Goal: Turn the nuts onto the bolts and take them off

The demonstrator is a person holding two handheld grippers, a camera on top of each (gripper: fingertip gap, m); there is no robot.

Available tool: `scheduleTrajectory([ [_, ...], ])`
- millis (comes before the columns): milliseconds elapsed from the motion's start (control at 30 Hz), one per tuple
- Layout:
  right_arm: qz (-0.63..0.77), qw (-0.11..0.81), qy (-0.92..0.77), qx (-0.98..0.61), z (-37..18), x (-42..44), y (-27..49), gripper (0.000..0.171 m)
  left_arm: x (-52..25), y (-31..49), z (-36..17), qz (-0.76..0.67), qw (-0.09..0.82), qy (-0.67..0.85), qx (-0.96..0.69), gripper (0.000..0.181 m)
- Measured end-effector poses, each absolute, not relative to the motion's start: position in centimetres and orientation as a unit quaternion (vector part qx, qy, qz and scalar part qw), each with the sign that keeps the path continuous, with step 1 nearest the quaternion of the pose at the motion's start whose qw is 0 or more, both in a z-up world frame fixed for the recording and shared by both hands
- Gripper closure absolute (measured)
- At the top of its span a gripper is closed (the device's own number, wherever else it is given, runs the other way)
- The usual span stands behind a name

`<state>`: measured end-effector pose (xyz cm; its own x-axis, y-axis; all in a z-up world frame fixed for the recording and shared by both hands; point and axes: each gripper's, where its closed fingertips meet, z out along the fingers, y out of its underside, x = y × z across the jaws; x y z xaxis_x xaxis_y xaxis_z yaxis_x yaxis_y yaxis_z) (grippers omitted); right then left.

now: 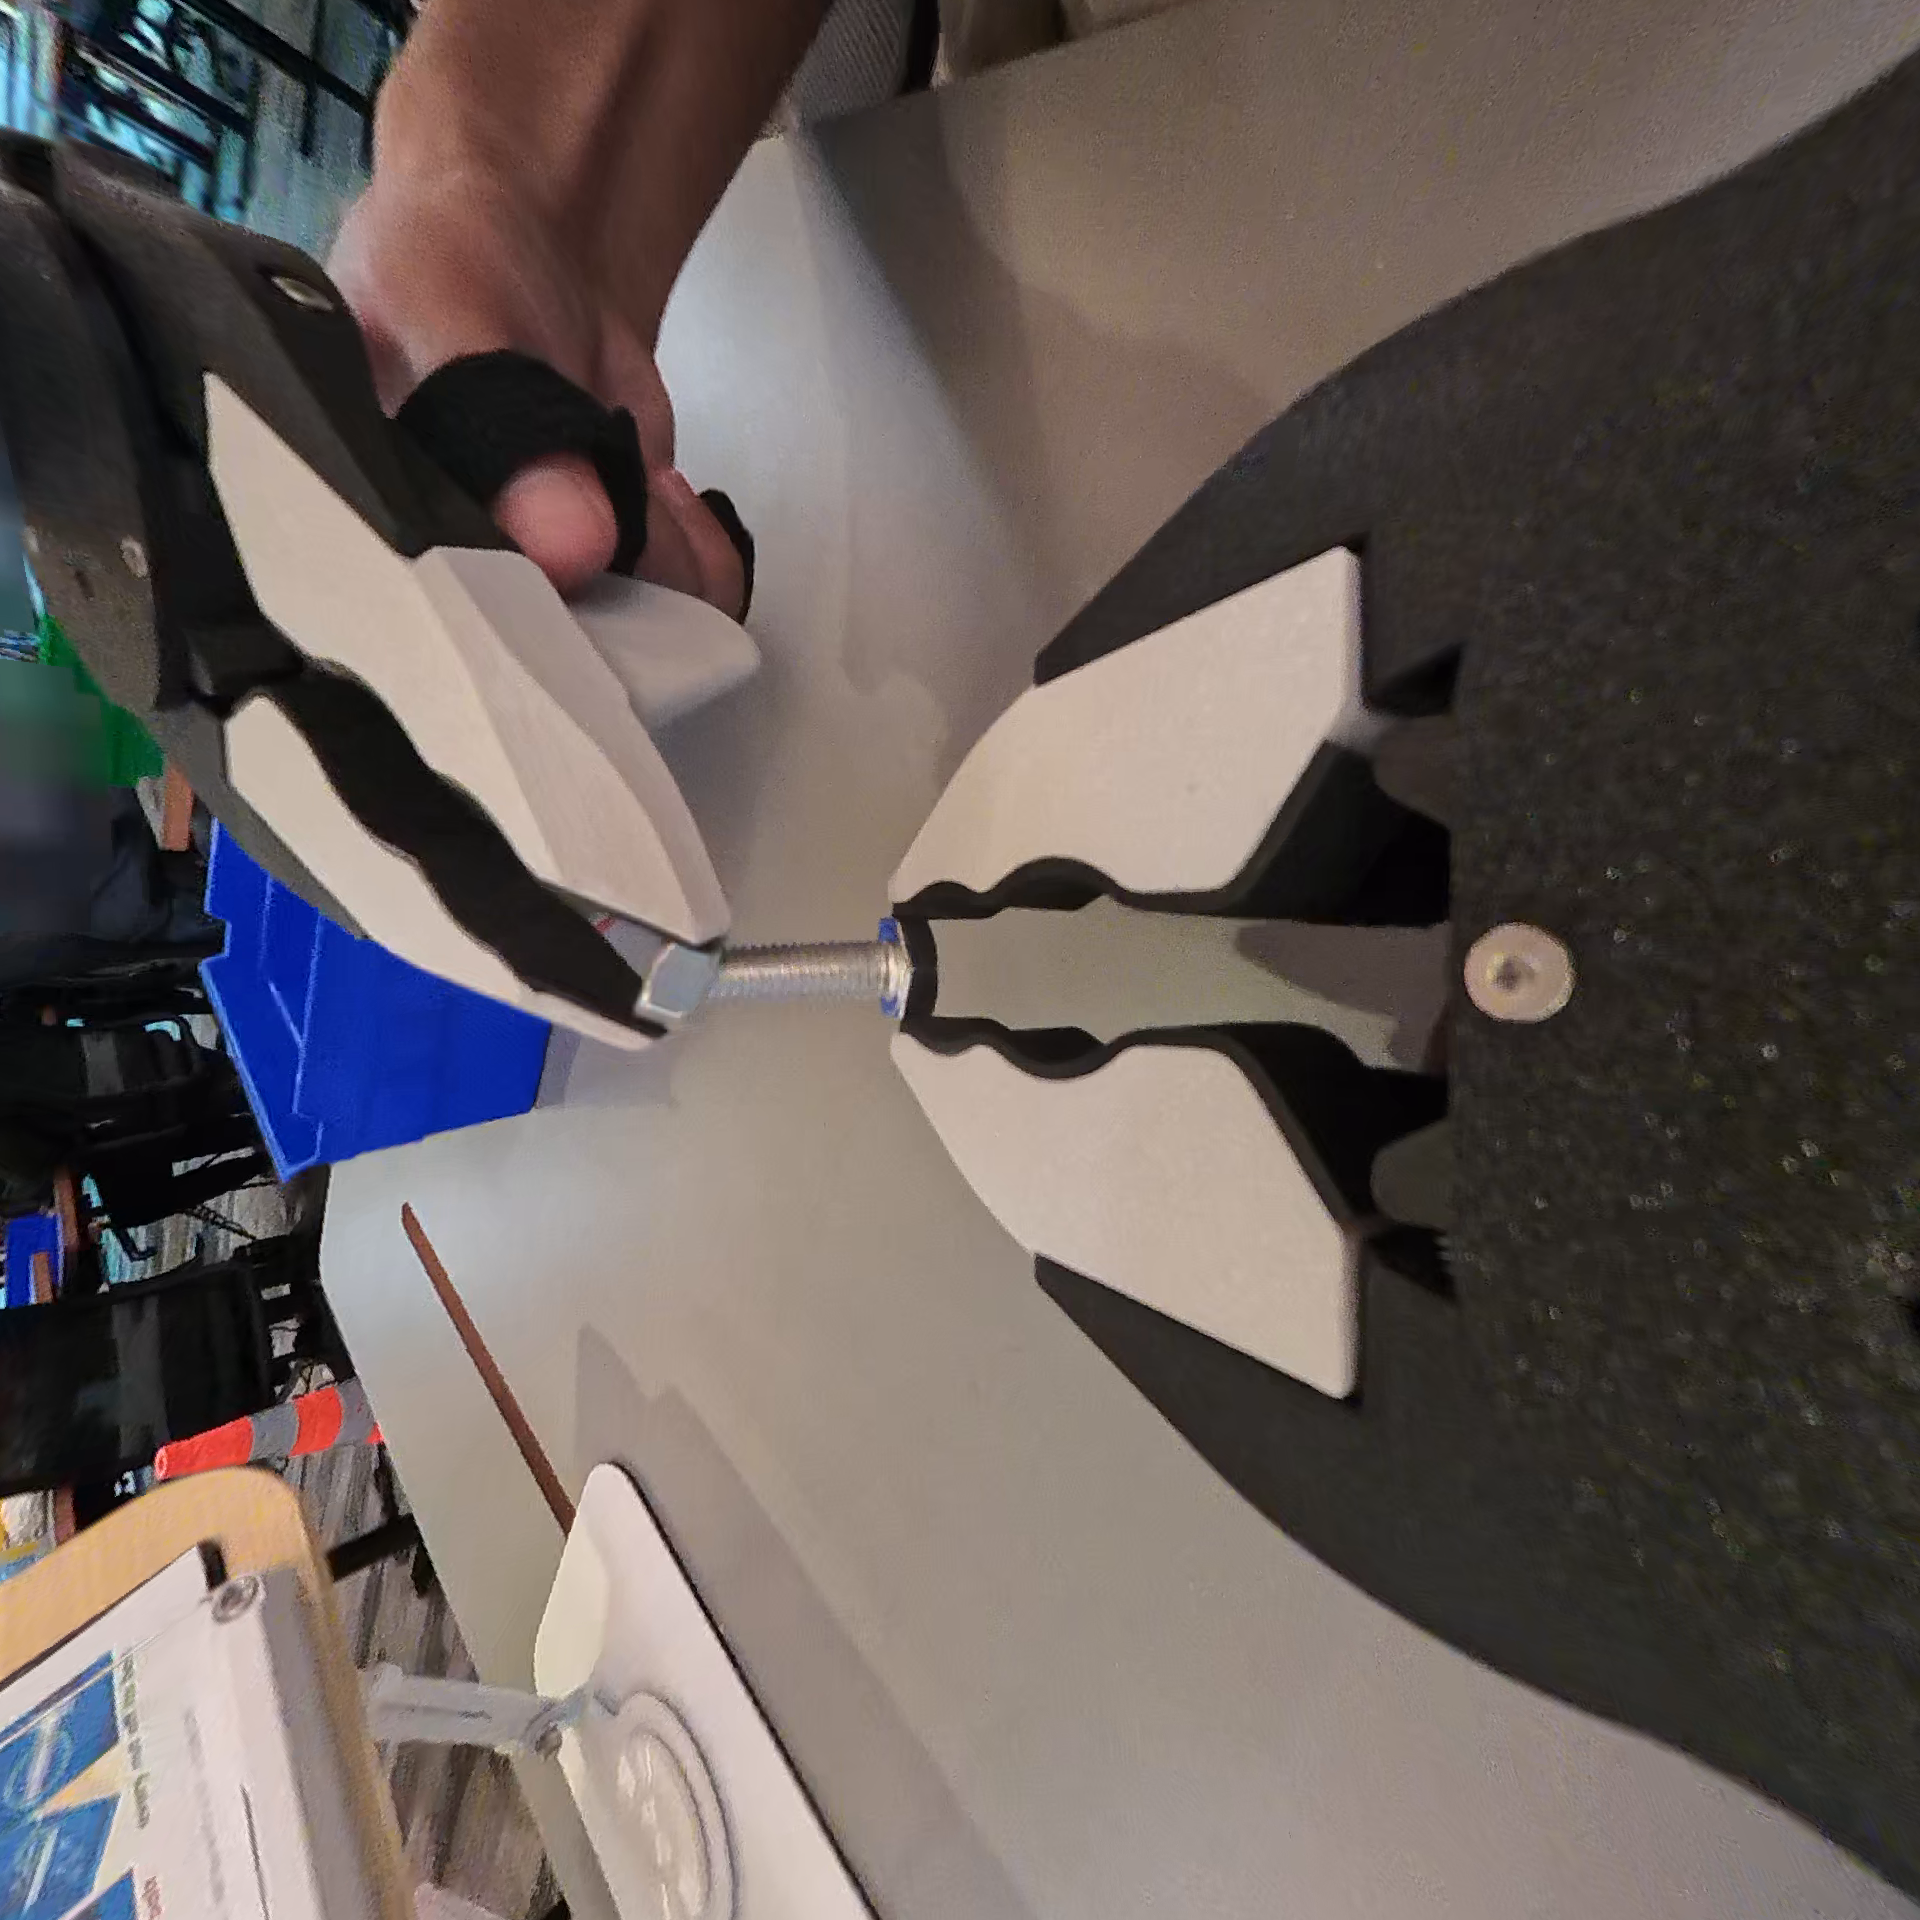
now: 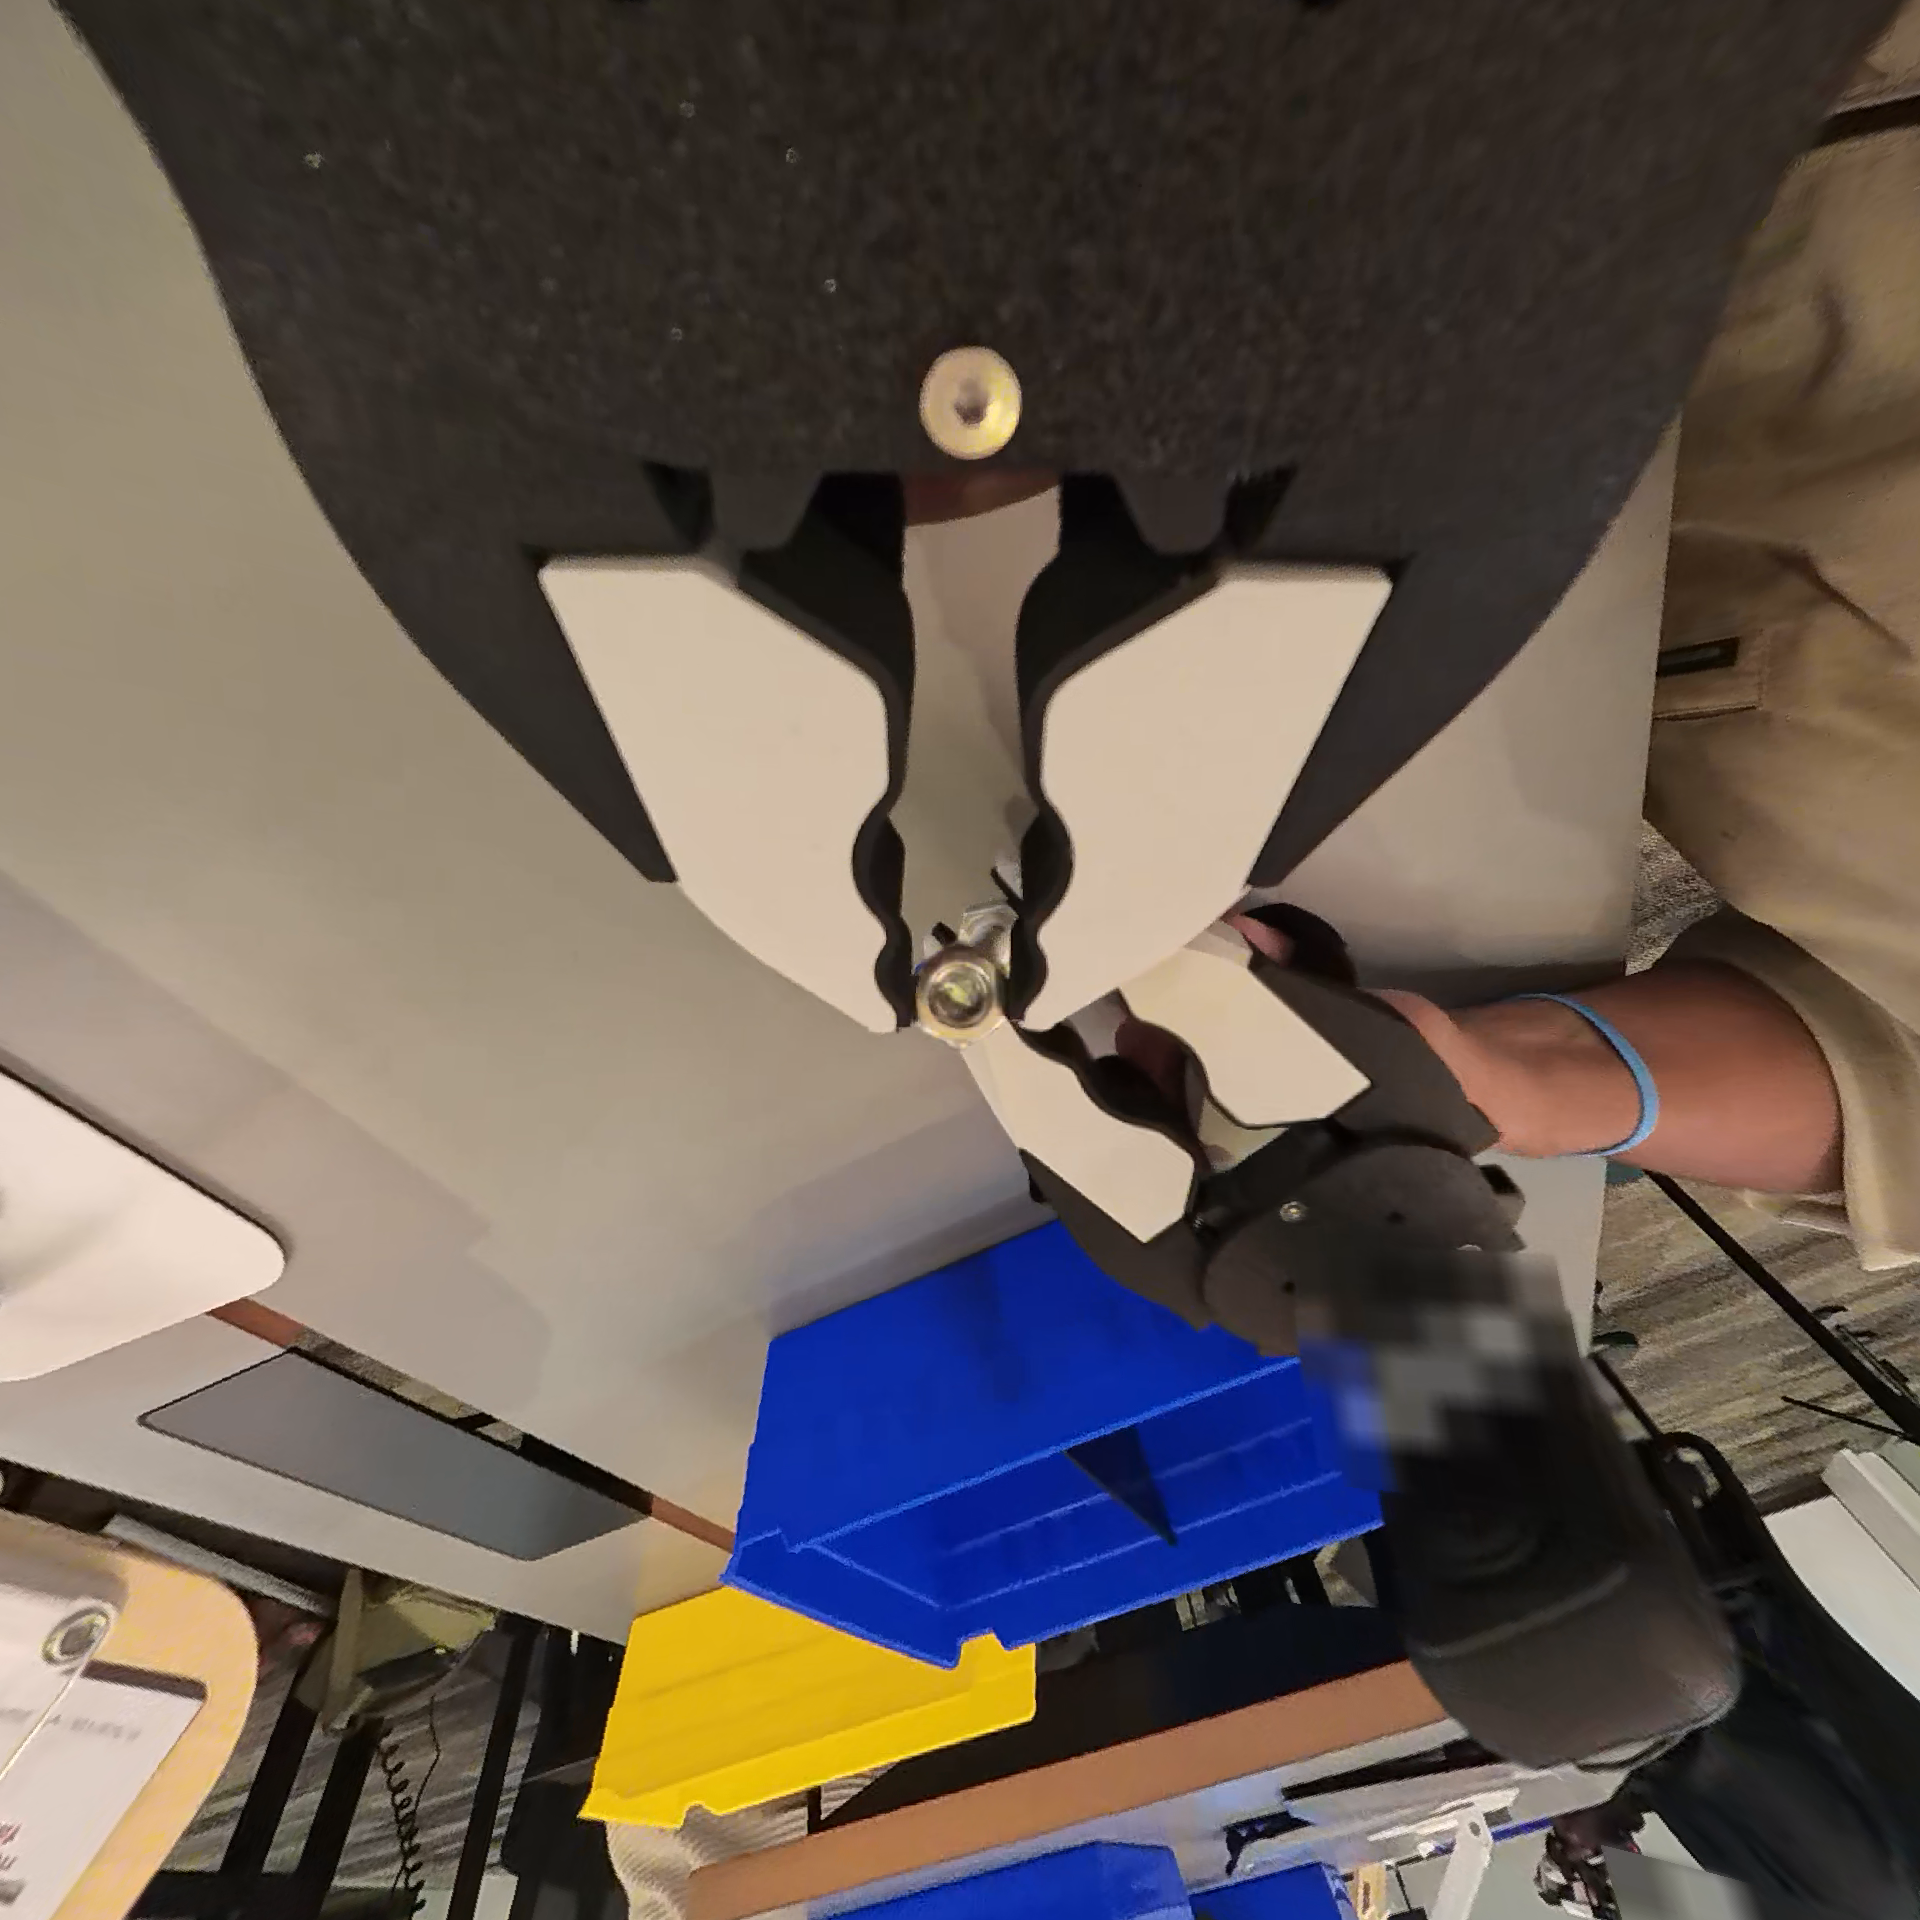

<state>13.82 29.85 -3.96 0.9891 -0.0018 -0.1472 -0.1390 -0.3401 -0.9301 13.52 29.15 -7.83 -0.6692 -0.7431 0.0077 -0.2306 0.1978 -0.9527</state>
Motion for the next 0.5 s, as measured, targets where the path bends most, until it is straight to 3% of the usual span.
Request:
scheduleTrajectory([
  [333, 0.067, 0.577, 0.032, -0.813, -3.8, 13.7, 30.1, 0.154, 13.3, 29.2, -7.6, -0.557, 0.214, 0.733, -0.328, 0.163],
  [500, 0.097, 0.522, -0.084, -0.843, -4.2, 12.2, 28.6, 0.154, 12.2, 28.3, -7.9, -0.533, 0.227, 0.769, -0.269, 0.163],
])
